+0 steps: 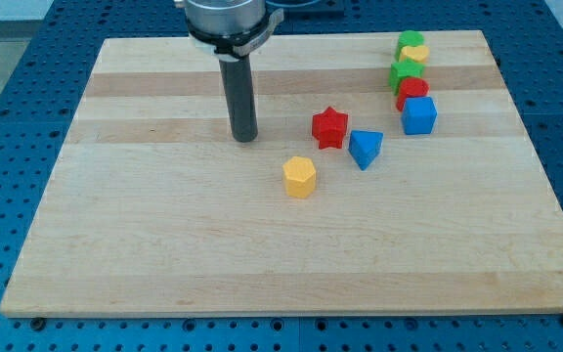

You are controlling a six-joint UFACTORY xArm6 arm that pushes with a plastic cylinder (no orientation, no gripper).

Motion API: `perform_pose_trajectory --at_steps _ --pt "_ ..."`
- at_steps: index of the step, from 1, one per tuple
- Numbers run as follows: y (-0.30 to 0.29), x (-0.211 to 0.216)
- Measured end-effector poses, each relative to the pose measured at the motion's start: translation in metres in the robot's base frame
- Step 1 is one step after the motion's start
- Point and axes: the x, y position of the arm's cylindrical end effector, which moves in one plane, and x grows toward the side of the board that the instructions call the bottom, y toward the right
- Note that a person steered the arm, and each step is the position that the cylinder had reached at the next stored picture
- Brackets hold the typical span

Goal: Push the red star into the triangle

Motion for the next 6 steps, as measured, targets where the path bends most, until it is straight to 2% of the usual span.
perform_pose_trajectory --at_steps 3,6 --pt "0.085 0.0" --pt "0.133 0.041"
